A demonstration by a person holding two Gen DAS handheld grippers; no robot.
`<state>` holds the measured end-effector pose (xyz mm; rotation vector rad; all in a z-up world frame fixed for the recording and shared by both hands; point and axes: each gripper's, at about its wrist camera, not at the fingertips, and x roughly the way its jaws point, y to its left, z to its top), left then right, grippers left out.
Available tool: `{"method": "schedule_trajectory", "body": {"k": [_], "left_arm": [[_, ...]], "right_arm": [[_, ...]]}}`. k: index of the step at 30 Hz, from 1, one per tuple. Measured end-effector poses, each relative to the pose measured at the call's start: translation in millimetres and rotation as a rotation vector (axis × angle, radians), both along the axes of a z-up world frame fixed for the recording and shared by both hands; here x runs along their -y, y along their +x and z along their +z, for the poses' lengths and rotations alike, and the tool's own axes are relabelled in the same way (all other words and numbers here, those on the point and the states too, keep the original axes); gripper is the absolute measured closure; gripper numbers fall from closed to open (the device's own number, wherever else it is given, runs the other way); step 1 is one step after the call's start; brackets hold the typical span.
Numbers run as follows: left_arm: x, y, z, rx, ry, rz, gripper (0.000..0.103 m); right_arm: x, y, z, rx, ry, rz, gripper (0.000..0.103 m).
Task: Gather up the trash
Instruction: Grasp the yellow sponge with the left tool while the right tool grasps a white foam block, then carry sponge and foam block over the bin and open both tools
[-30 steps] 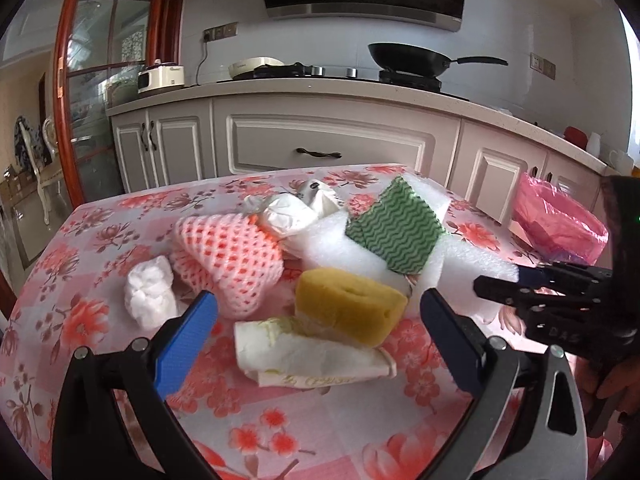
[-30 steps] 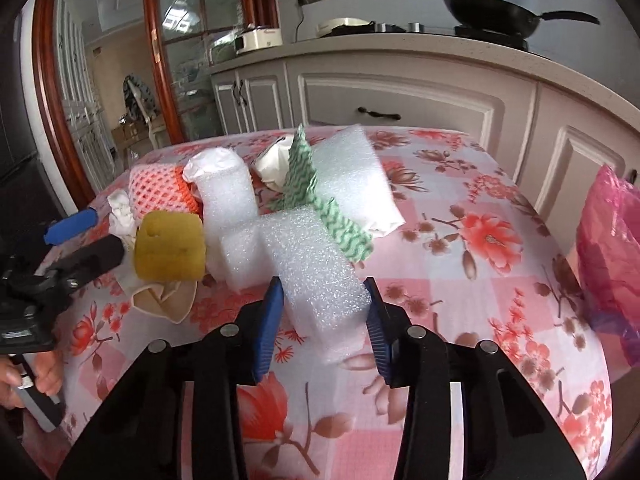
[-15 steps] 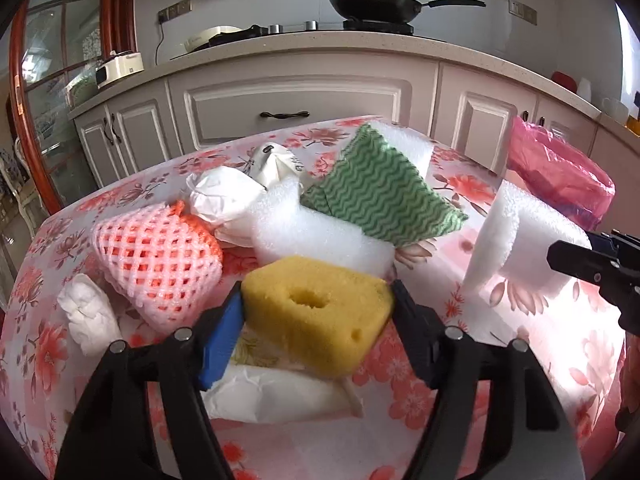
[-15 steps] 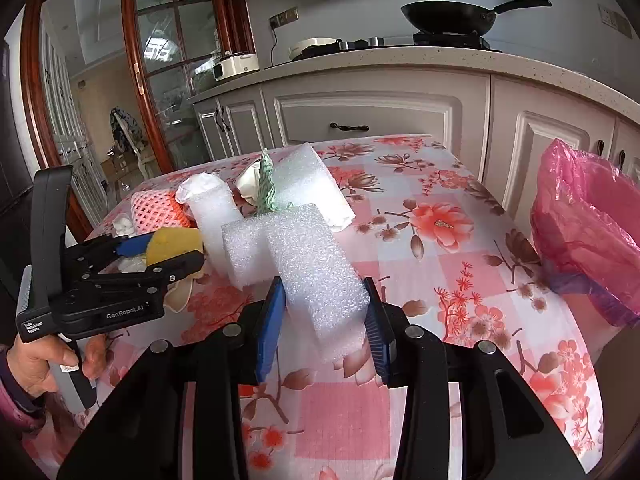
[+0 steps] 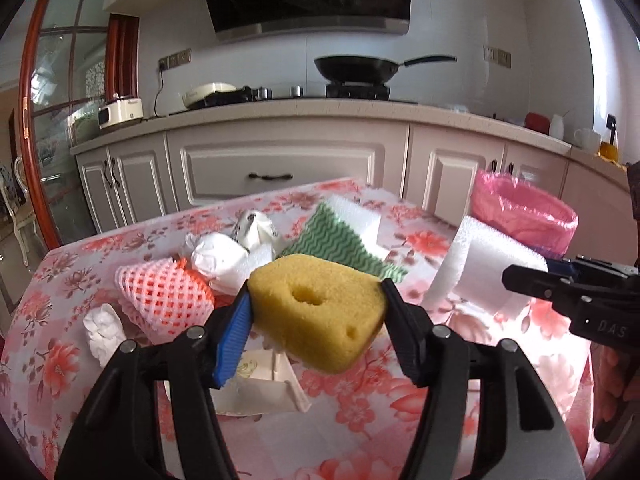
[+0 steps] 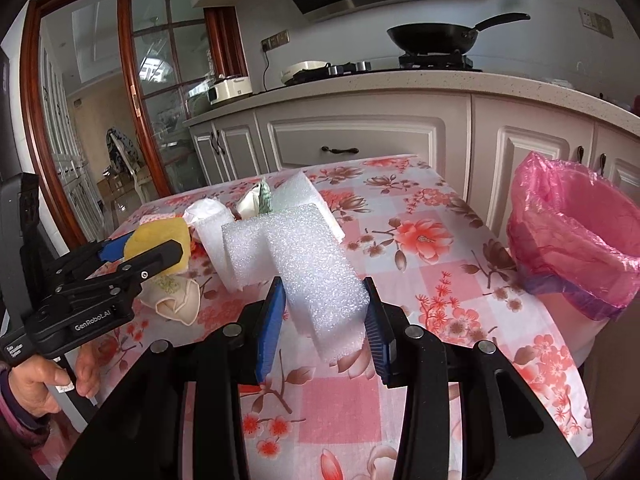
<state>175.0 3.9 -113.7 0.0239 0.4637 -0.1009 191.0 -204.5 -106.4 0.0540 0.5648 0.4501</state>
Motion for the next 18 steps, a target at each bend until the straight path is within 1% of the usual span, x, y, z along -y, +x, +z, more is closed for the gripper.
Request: {"method": "schedule_trajectory", "body": {"k": [2, 7, 12, 18], "left_arm": [[4.6, -5.6, 8.1, 0.030, -0.012, 0.001, 0.043], [21.1, -20.8, 27.4, 0.113, -0.008, -0.010, 0.043], [36.6, -30.1, 37.8, 0.157, -0.004, -0.031, 0.043], [60.4, -35.6, 50.9, 0.202, 0.002, -0.079, 0.043]], "right_arm": [[2.1, -6.9, 6.7, 0.024, 0.005, -0.010, 0.065], [5.7, -21.4, 23.7, 0.090, 0.007, -0.037, 0.065], [19.6, -28.6, 37.4, 0.135, 0.031, -0.087, 0.065], [42.5, -30.6, 44.4, 0.160, 0.048, -0.143, 0.065]]}}
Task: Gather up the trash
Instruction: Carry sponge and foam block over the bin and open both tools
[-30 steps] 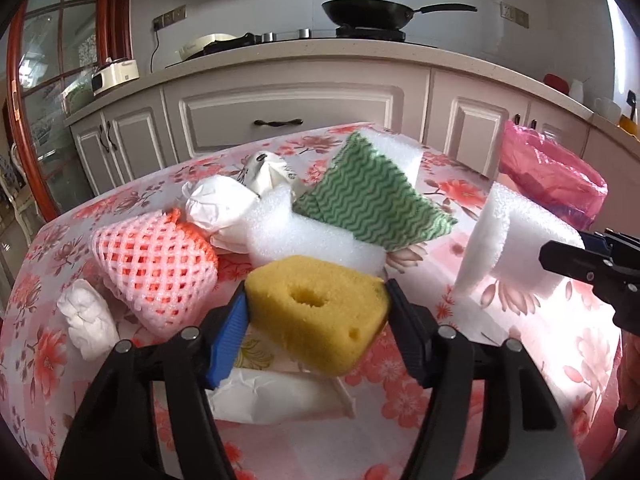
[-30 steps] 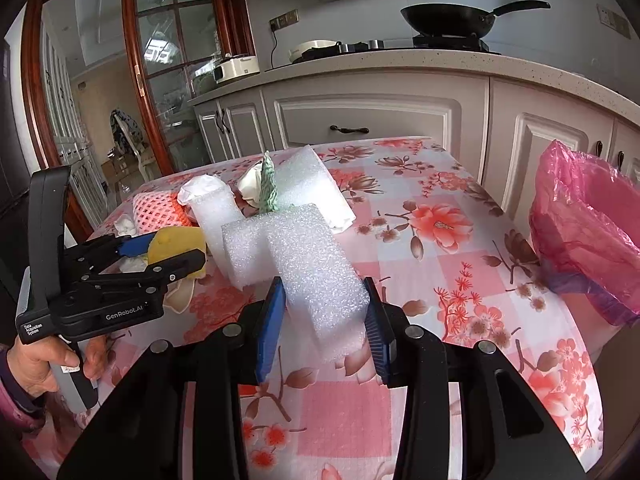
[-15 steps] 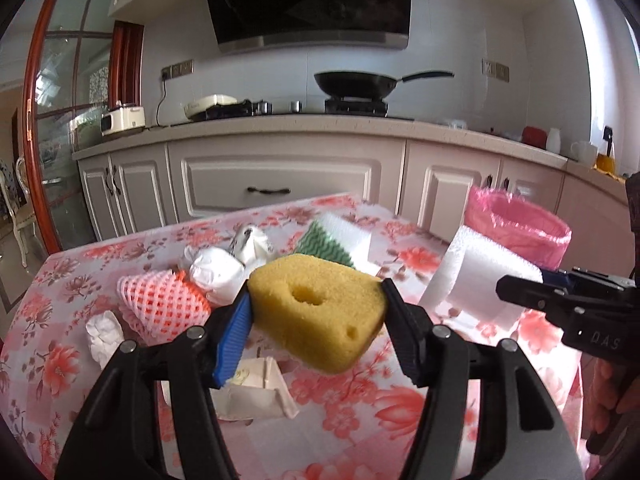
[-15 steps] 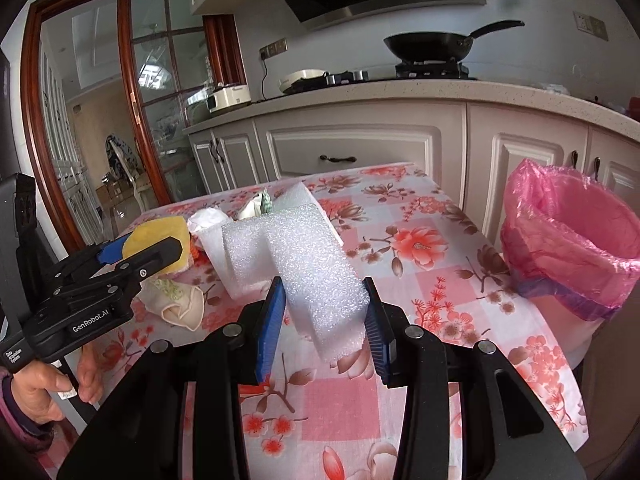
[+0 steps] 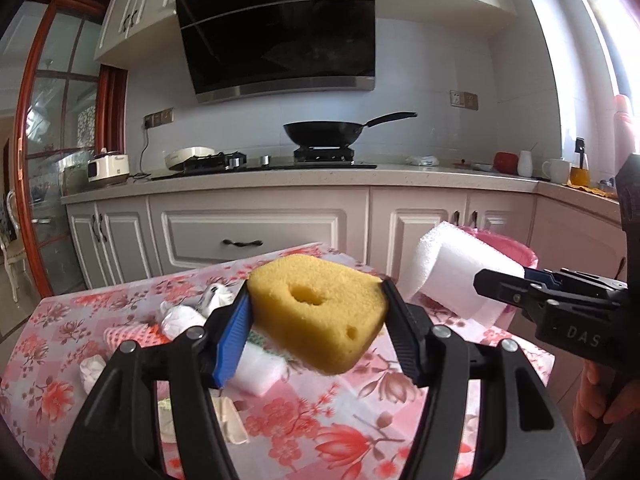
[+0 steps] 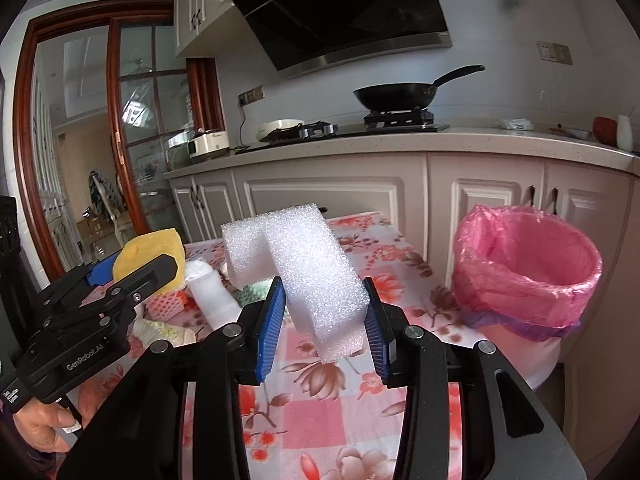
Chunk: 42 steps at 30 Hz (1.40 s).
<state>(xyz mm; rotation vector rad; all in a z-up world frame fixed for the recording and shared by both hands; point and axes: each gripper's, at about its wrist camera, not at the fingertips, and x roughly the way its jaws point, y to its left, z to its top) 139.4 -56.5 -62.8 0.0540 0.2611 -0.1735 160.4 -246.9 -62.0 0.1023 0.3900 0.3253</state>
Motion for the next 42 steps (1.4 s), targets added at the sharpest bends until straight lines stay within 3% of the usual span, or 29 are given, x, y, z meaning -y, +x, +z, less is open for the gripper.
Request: {"method": "schedule_trajectory", "body": {"k": [8, 22, 28, 37, 42], "left_arm": [[41.8, 17.2, 11.5, 0.031, 0.009, -0.094, 0.042], [145.4, 115.4, 33.5, 0.029, -0.063, -0.294, 0.042], [187.8, 158.1, 30.3, -0.014, -0.102, -0.362, 0.041], [238.0, 235.4, -1.1, -0.150, -0.116, -0.427, 0.037], [255.5, 268.2, -21.6, -0.213, -0.103, -0.426, 0.024]], "right_arm": [[45.9, 2.9, 9.7, 0.037, 0.005, -0.116, 0.065], [150.0, 47.8, 19.1, 0.069, -0.001, -0.367, 0.065], [192.7, 80.3, 10.0, 0.037, 0.008, -0.403, 0.065], [237.5, 128.0, -11.1, -0.035, 0.038, -0.406, 0.064], [246.5, 146.5, -25.9, -0.080, 0.032, -0.404, 0.056]]}}
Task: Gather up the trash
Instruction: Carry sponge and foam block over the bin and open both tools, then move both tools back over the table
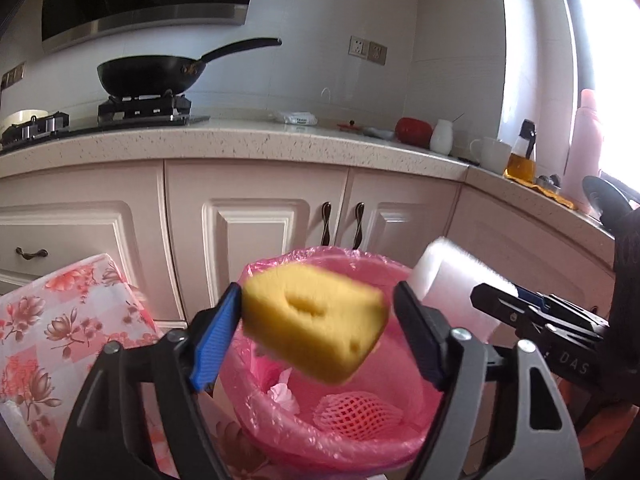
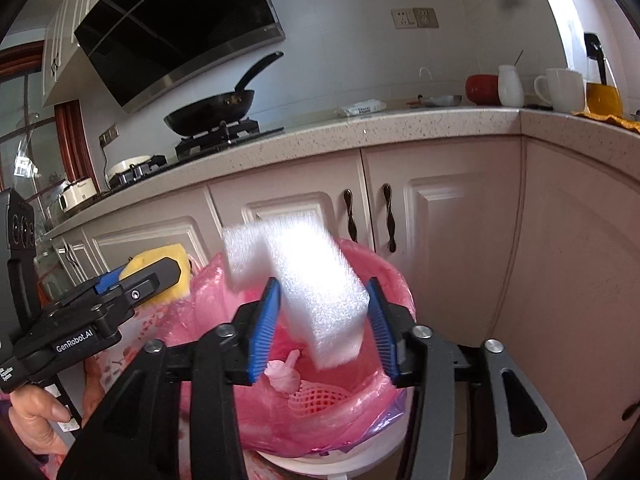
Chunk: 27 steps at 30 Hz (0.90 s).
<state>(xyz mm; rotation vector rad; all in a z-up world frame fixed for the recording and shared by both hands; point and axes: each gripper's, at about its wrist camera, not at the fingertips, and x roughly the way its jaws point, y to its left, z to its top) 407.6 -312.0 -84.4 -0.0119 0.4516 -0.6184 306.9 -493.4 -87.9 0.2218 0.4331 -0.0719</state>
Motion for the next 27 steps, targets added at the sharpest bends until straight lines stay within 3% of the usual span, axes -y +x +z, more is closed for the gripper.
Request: {"method": "schedule_trajectory", "body": {"k": [5, 9, 12, 14, 27], "left_arm": [[-5.1, 8.8, -8.4, -0.026, -0.005, 0.018, 0.019], [-17.5, -3.8, -4.0, 0.002, 0.011, 0.042, 0.018], [-31.7, -20.6, 1.7, 0.033, 0.030, 0.074, 0.010], [-42.5, -33.3, 6.2, 0.051, 0.056, 0.105, 0.005], [-161.2, -152.6, 15.1, 0.094, 0.151, 0.253, 0.005]], "right_arm": [[6.3, -6.1, -4.7, -0.006, 0.004, -0.029, 0.051], [7.7, -19.9, -2.3, -0.002, 0.013, -0.041, 0.051], [1.0, -32.5, 3.0, 0.005, 0.006, -0.035, 0.051], [-9.5, -42.9, 8.8, 0.010, 0.000, -0.019, 0.051], [-123.5, -99.3, 27.7, 0.045, 0.010, 0.154, 0.042]]}}
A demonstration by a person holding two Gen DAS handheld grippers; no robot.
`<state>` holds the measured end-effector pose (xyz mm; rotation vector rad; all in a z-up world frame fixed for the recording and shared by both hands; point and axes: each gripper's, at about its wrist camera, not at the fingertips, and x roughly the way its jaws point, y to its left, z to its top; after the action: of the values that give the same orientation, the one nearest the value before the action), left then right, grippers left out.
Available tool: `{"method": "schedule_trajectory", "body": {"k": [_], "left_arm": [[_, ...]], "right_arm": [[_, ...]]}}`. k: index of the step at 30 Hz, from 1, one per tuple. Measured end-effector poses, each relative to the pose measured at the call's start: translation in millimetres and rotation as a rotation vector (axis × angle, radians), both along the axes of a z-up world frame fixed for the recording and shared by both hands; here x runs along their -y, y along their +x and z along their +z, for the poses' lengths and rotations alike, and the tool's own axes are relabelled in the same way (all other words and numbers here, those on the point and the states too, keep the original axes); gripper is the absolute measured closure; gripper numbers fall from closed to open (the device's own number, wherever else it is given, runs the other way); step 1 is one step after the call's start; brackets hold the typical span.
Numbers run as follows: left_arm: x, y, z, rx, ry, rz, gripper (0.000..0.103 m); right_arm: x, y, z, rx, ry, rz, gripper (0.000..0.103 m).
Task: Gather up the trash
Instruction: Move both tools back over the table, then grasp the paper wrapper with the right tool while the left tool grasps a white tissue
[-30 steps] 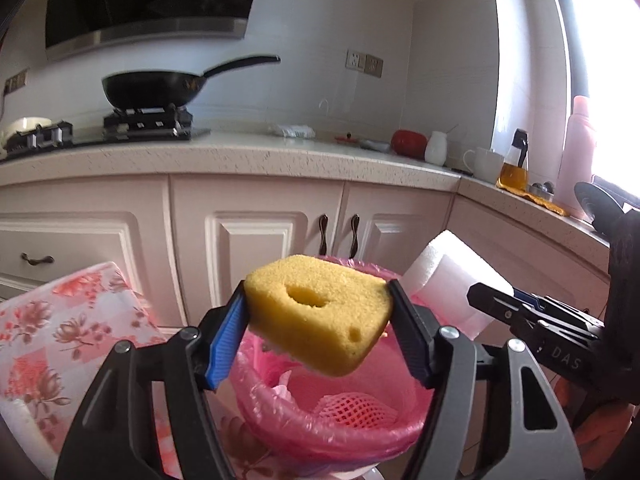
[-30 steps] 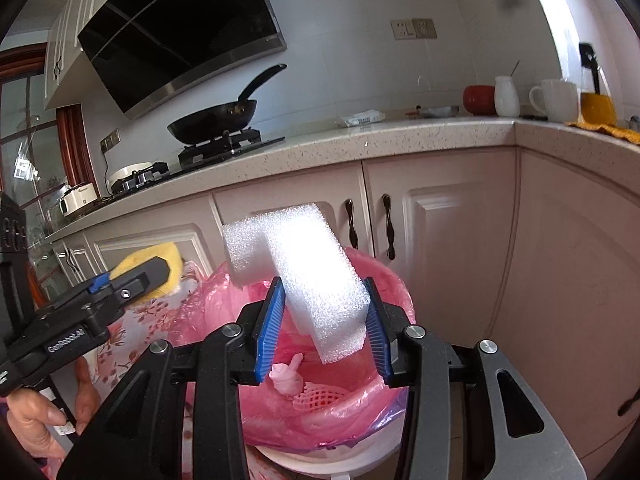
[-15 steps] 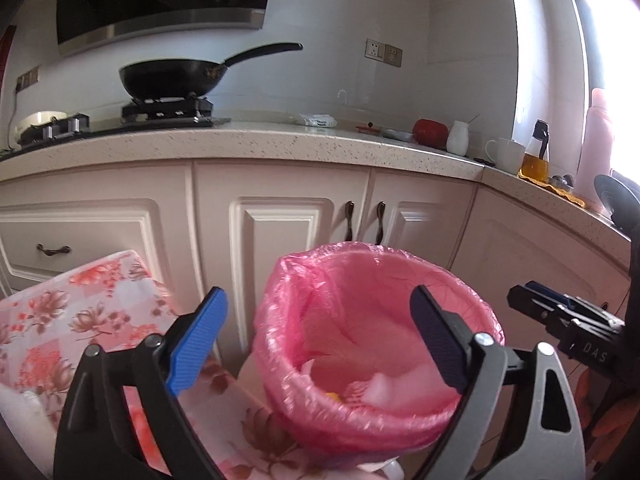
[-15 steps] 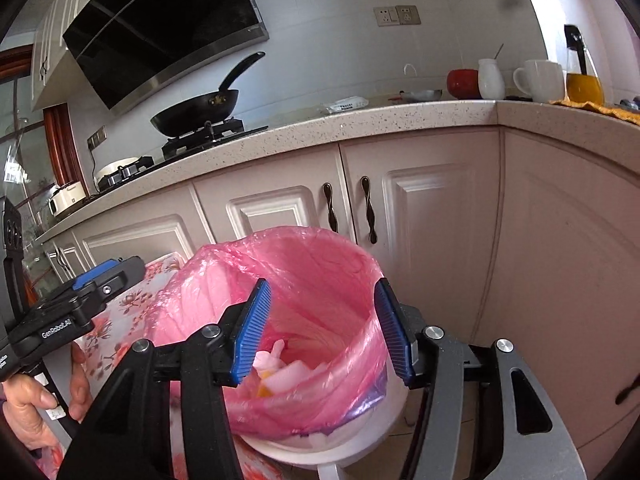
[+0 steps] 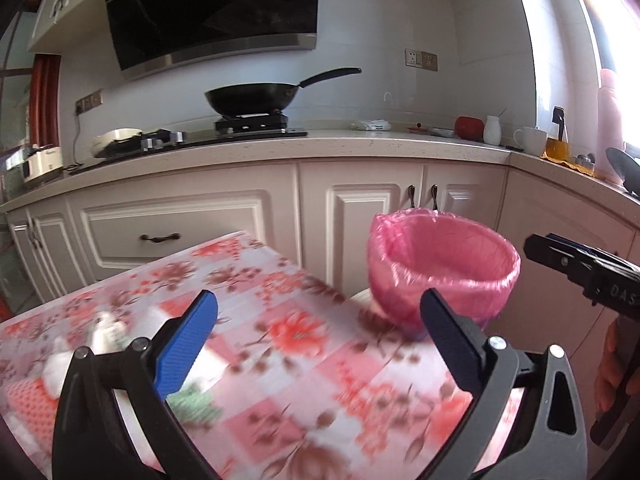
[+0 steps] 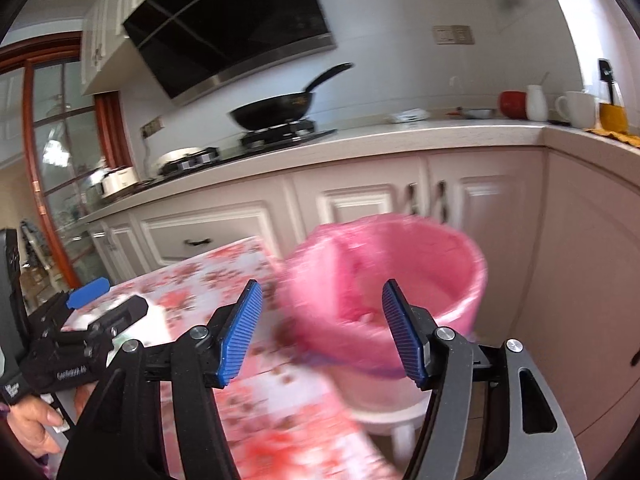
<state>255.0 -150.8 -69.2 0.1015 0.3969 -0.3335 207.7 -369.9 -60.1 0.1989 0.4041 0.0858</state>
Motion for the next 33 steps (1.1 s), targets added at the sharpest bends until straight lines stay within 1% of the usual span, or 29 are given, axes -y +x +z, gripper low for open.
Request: {"method": "schedule_trajectory", "body": {"k": [6, 10, 13, 17, 22, 24, 29, 33], "left_arm": [[-70.6, -60.8, -3.5, 0.032, 0.032, 0.096, 0.005], [-121.3, -93.8, -10.0, 0.023, 0.023, 0.174, 0.005], [-157.7, -113.6, -15.1, 0.010, 0.018, 0.234, 0.005], [-203.1, -133.9, -24.3, -0.010, 0.028, 0.319, 0.005], [-246.9, -143.4, -35.3, -0.028, 0.070, 0.428, 0.005], [-262.9, -143.7, -37.4, -0.032, 0.073, 0.474, 0.005], [-298.5, -142.6, -37.2, -0.038, 0.030, 0.576, 0.005], [-311.7, -139.3, -39.7, -0.057, -0.002, 0.604, 0.005]], "right_arm": [[-68.5, -13.6, -4.1, -0.030, -0.012, 0.127, 0.042], [-119.4, -18.7, -10.5, -0.058, -0.033, 0.223, 0.041], [-154.7, -22.1, -17.0, -0.079, -0.055, 0.296, 0.037], [-200.2, -24.2, -30.3, -0.118, -0.085, 0.401, 0.037], [-247.7, -21.2, -47.2, -0.155, -0.122, 0.528, 0.037], [-264.1, -17.4, -53.7, -0.171, -0.134, 0.579, 0.037], [-303.4, -9.3, -65.9, -0.199, -0.183, 0.695, 0.037], [-326.0, -0.7, -71.3, -0.220, -0.200, 0.749, 0.036]]}}
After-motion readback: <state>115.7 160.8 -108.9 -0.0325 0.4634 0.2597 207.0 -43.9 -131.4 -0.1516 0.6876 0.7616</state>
